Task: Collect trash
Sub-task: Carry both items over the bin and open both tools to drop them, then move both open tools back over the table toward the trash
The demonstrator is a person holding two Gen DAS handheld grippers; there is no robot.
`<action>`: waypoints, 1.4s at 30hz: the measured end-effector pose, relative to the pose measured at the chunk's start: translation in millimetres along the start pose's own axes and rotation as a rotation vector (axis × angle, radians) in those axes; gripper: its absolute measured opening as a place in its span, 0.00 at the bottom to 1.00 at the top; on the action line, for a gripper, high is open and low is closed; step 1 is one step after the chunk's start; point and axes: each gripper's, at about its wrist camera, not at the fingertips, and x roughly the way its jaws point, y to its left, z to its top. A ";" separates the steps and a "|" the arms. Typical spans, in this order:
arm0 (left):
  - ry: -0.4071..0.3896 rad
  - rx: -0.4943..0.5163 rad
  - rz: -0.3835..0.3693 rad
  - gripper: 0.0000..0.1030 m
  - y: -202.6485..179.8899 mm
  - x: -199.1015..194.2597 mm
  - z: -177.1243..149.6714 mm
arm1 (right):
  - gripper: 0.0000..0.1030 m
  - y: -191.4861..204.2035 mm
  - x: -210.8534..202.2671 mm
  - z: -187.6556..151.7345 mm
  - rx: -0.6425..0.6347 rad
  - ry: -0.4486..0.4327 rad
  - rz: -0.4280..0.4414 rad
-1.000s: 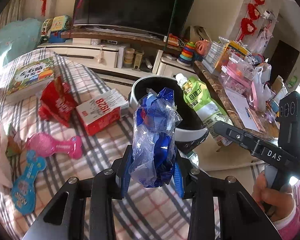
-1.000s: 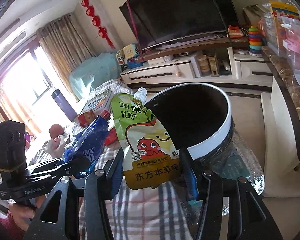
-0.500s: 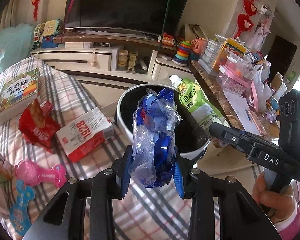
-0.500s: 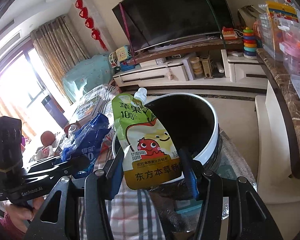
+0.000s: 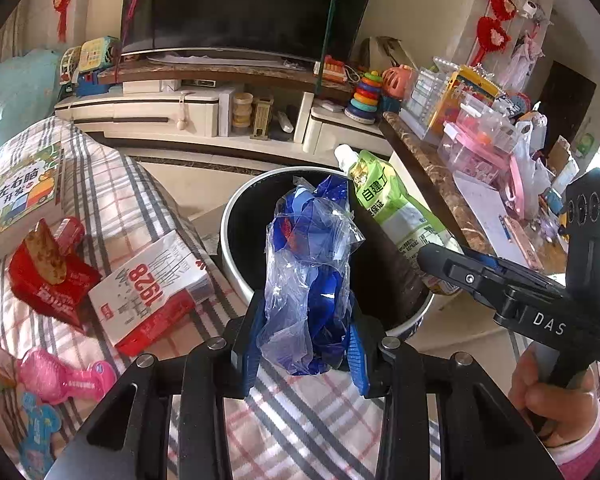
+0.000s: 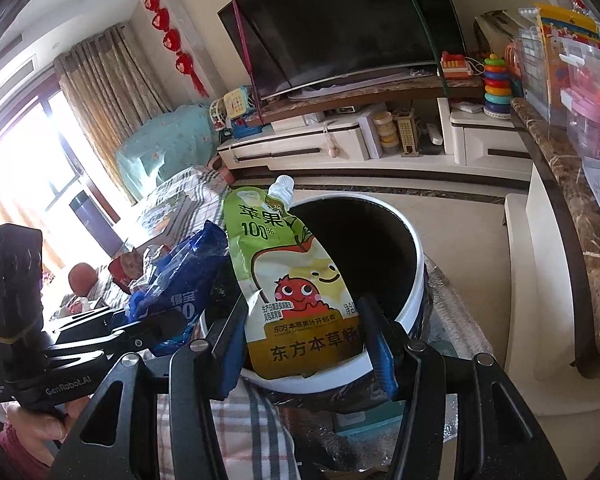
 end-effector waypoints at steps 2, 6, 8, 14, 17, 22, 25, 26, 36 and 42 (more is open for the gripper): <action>0.004 0.002 0.004 0.34 -1.1 4.3 3.5 | 0.52 -0.8 1.6 1.7 -0.002 0.003 -0.002; 0.013 0.000 0.006 0.34 -1.8 14.1 10.2 | 0.52 -1.5 5.4 5.1 -0.003 0.012 -0.008; 0.017 0.000 0.006 0.34 -1.1 18.9 13.0 | 0.52 -2.5 8.0 6.9 -0.003 0.017 -0.011; 0.022 0.002 0.013 0.35 -3.0 29.6 22.0 | 0.52 -4.8 14.5 11.0 -0.004 0.026 -0.017; 0.025 0.000 0.013 0.35 -2.4 34.4 24.7 | 0.52 -6.8 17.2 10.9 -0.001 0.032 -0.018; 0.031 -0.002 0.007 0.39 -3.9 39.7 28.0 | 0.52 -10.1 21.6 13.4 0.002 0.041 -0.027; 0.034 -0.019 0.005 0.51 -2.9 41.8 30.5 | 0.53 -11.5 23.2 15.3 0.012 0.049 -0.022; 0.036 -0.024 0.010 0.53 -2.3 42.1 30.8 | 0.56 -11.4 23.4 15.9 0.009 0.050 -0.018; 0.019 -0.062 0.008 0.54 10.6 21.9 12.2 | 0.57 -13.4 16.2 14.7 0.038 0.033 0.002; 0.009 -0.085 0.026 0.56 21.6 -5.0 -15.9 | 0.67 -1.0 8.7 7.4 0.029 0.019 0.014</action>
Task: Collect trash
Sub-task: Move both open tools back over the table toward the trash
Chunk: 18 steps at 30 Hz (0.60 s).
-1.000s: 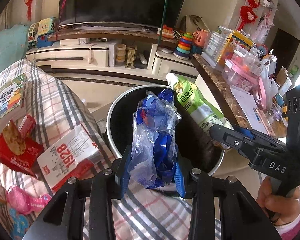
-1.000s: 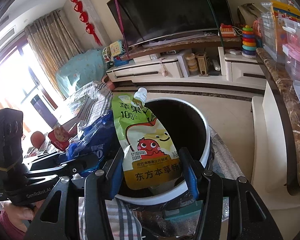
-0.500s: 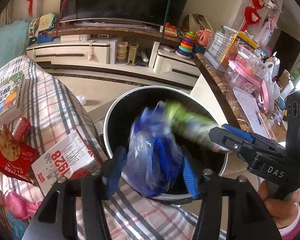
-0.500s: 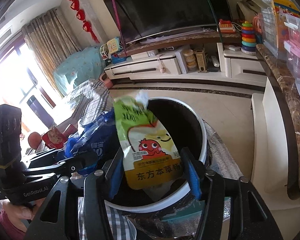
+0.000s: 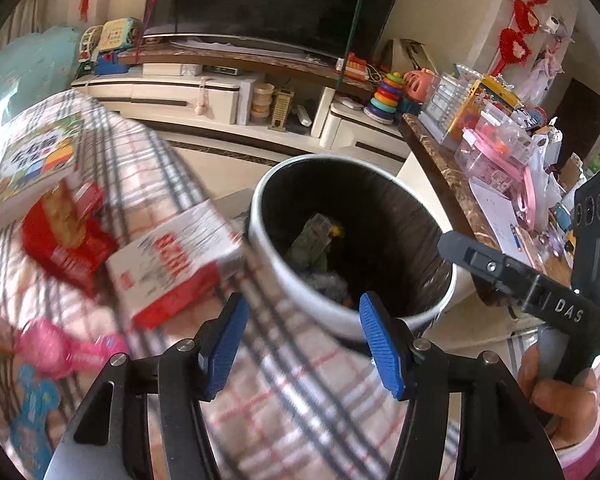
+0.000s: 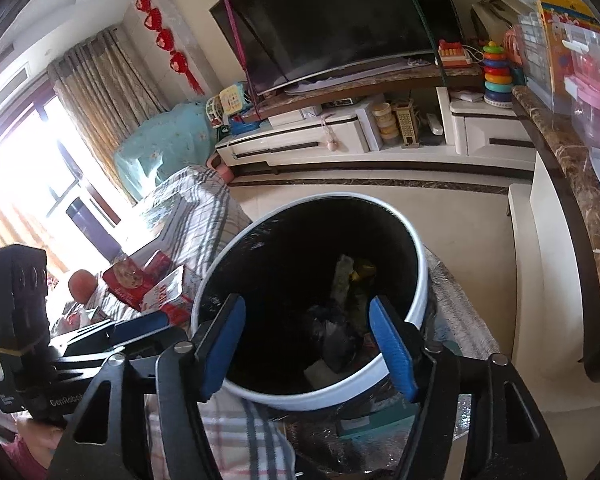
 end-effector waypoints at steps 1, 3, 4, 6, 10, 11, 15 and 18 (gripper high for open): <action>-0.002 -0.010 0.004 0.56 3.9 -5.7 -6.3 | 0.69 4.4 -1.6 -2.2 -0.007 -0.004 0.000; -0.006 -0.028 0.010 0.56 10.3 -16.5 -16.8 | 0.73 12.7 -3.6 -6.8 -0.016 -0.009 0.003; -0.010 -0.037 0.016 0.56 13.0 -21.0 -21.3 | 0.75 17.7 -4.8 -10.1 -0.020 -0.012 0.009; -0.020 -0.062 0.035 0.56 20.0 -33.0 -34.6 | 0.78 25.1 -5.7 -15.8 -0.024 -0.010 0.024; -0.028 -0.088 0.054 0.56 26.3 -52.8 -54.3 | 0.79 41.8 -2.4 -29.9 -0.031 0.011 0.052; -0.033 -0.088 0.066 0.56 27.9 -60.1 -60.5 | 0.79 46.2 -0.7 -33.1 -0.034 0.022 0.064; -0.051 -0.097 0.098 0.58 34.4 -82.7 -79.9 | 0.79 62.1 2.7 -45.5 -0.045 0.046 0.088; -0.053 -0.113 0.111 0.58 40.8 -95.7 -92.5 | 0.80 74.8 4.6 -54.6 -0.059 0.061 0.105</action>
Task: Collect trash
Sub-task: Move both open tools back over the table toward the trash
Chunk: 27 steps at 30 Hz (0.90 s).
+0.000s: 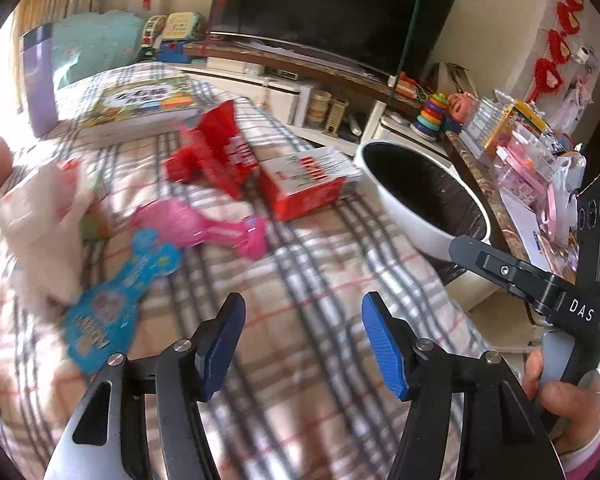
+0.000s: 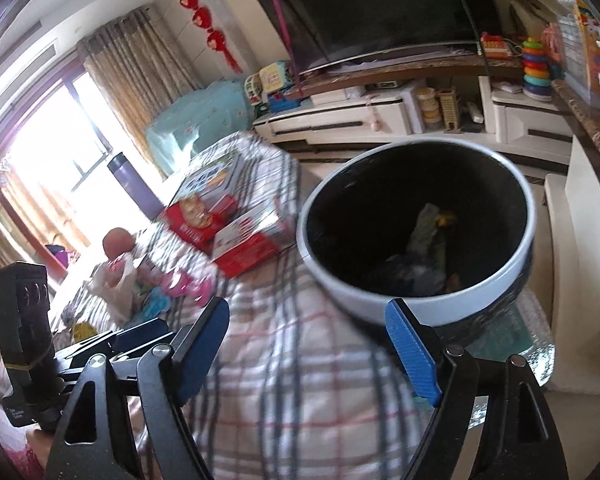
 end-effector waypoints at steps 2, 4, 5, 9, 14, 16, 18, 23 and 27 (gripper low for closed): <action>-0.001 -0.009 0.010 0.58 6.6 -7.0 -5.3 | 0.80 8.1 3.2 -4.0 -0.012 0.012 0.010; -0.002 -0.022 0.018 0.58 12.7 -13.2 -8.7 | 0.80 15.6 5.9 -8.5 -0.024 0.020 0.020; -0.002 -0.030 0.023 0.58 16.5 -16.4 -10.4 | 0.80 19.3 7.5 -10.3 -0.030 0.025 0.023; -0.008 -0.052 0.038 0.58 29.0 -27.8 -15.2 | 0.80 32.2 14.9 -16.6 -0.046 0.043 0.034; -0.020 -0.080 0.057 0.58 42.5 -41.5 -22.9 | 0.80 45.8 22.4 -21.6 -0.070 0.060 0.047; -0.024 -0.088 0.069 0.58 48.2 -46.0 -24.8 | 0.80 51.7 25.4 -23.7 -0.081 0.064 0.051; -0.025 -0.095 0.079 0.58 55.2 -50.1 -27.1 | 0.80 57.0 28.7 -24.9 -0.092 0.071 0.056; -0.008 -0.105 0.100 0.58 72.0 -53.5 -28.1 | 0.80 72.4 42.0 -26.6 -0.143 0.096 0.073; 0.020 -0.116 0.109 0.58 80.8 -49.8 -23.8 | 0.79 85.8 54.3 -26.1 -0.210 0.121 0.092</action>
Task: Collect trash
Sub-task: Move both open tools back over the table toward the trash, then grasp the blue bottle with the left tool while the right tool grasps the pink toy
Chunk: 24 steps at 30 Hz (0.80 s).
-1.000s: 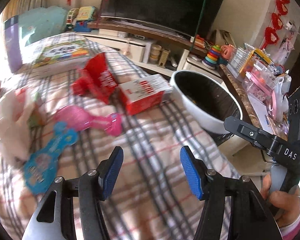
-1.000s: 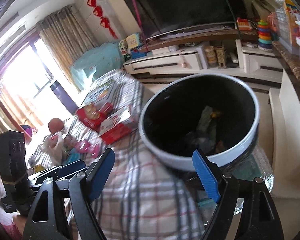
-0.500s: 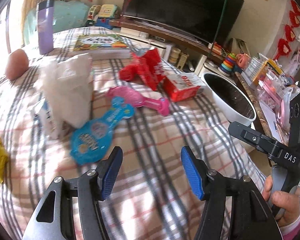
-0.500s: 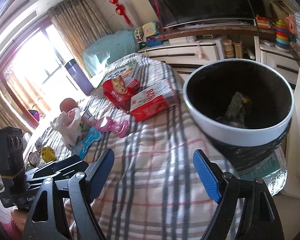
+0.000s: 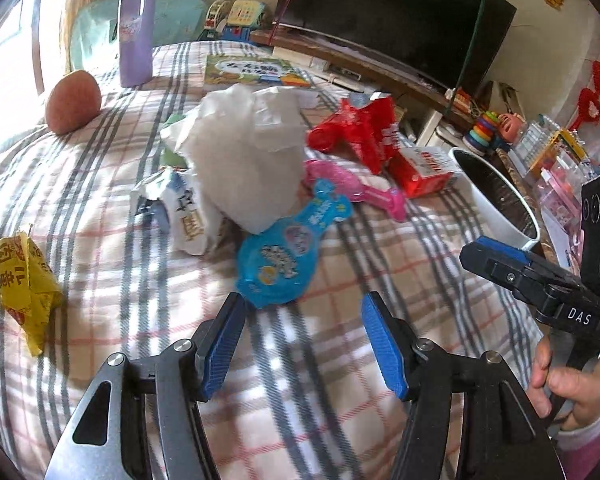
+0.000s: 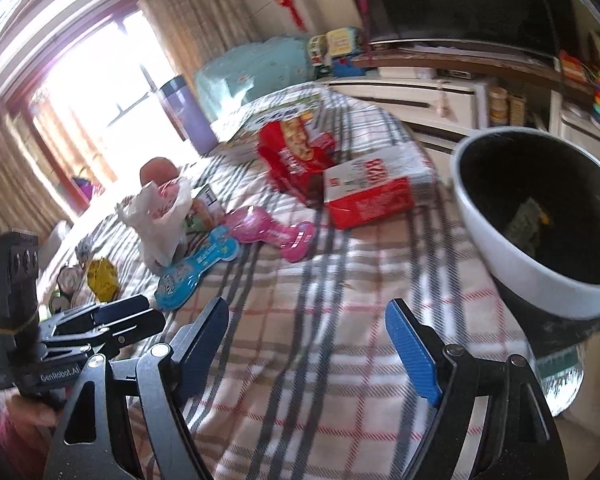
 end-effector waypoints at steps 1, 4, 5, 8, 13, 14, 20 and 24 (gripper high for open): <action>0.003 0.000 0.007 0.58 1.9 1.1 1.3 | 0.79 1.8 3.4 1.5 -0.013 0.006 0.007; 0.015 0.001 0.009 0.58 5.8 6.1 6.7 | 0.72 6.2 16.5 6.9 -0.053 0.030 0.011; 0.019 0.005 0.009 0.58 6.4 8.1 8.4 | 0.70 6.7 20.9 8.9 -0.064 0.041 0.011; 0.025 0.021 0.015 0.58 5.6 15.6 12.3 | 0.63 8.6 31.8 13.7 -0.093 0.065 0.012; 0.027 0.025 0.017 0.58 7.2 25.2 18.7 | 0.60 9.0 50.0 23.8 -0.135 0.097 0.003; 0.026 0.026 0.018 0.58 7.5 26.7 19.7 | 0.59 8.9 53.5 26.0 -0.139 0.102 0.002; 0.027 0.039 0.021 0.57 9.0 35.6 22.6 | 0.55 9.1 69.6 36.0 -0.164 0.121 -0.003; 0.025 0.053 0.031 0.45 7.1 38.5 23.1 | 0.48 9.6 77.6 40.8 -0.180 0.124 -0.009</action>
